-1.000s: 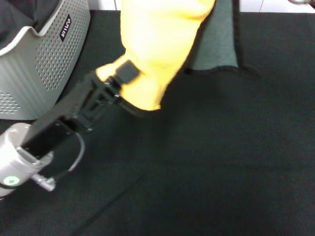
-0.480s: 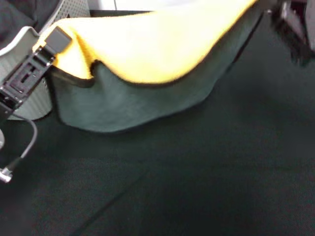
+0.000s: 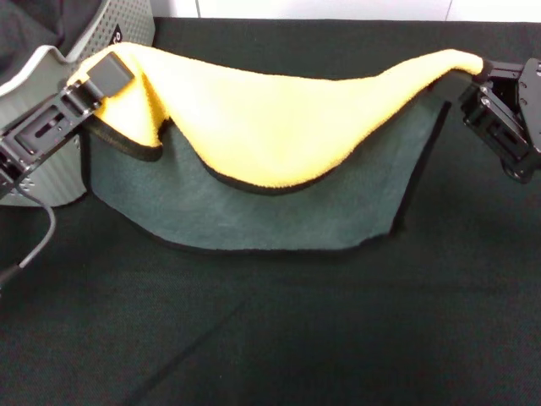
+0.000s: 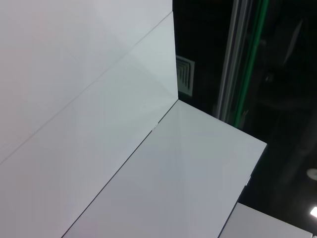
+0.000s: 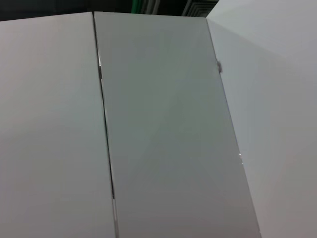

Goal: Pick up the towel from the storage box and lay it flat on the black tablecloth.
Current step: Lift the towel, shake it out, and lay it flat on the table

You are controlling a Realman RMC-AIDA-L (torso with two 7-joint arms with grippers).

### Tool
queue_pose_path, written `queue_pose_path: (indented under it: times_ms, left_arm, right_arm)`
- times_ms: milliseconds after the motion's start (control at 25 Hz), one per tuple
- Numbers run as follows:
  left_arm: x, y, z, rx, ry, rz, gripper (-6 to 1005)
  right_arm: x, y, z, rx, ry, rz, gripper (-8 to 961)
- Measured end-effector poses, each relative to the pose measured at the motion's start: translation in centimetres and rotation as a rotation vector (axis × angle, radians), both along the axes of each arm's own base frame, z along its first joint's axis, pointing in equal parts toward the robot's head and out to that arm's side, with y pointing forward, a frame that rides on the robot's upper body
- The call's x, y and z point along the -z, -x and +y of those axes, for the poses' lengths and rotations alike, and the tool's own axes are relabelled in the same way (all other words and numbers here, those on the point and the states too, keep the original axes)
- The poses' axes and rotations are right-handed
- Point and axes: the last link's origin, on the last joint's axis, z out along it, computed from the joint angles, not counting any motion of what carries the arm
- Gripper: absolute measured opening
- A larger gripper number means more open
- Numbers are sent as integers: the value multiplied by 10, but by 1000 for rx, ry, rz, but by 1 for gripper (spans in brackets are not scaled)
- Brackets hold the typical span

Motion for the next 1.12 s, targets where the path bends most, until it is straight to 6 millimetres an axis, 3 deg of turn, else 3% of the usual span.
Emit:
queue_pose_path:
  times_ms: [320, 880, 1120]
  left_arm:
    - [-2, -4, 3, 6, 0, -27, 19]
    - [-5, -28, 9, 116, 8, -65, 21]
    - [-7, -32, 10, 123, 1, -87, 21]
  right_arm:
    - [0, -3, 1, 7, 33, -21, 116]
    - [41, -8, 4, 24, 145, -164, 119]
    - [47, -11, 3, 33, 141, -197, 121]
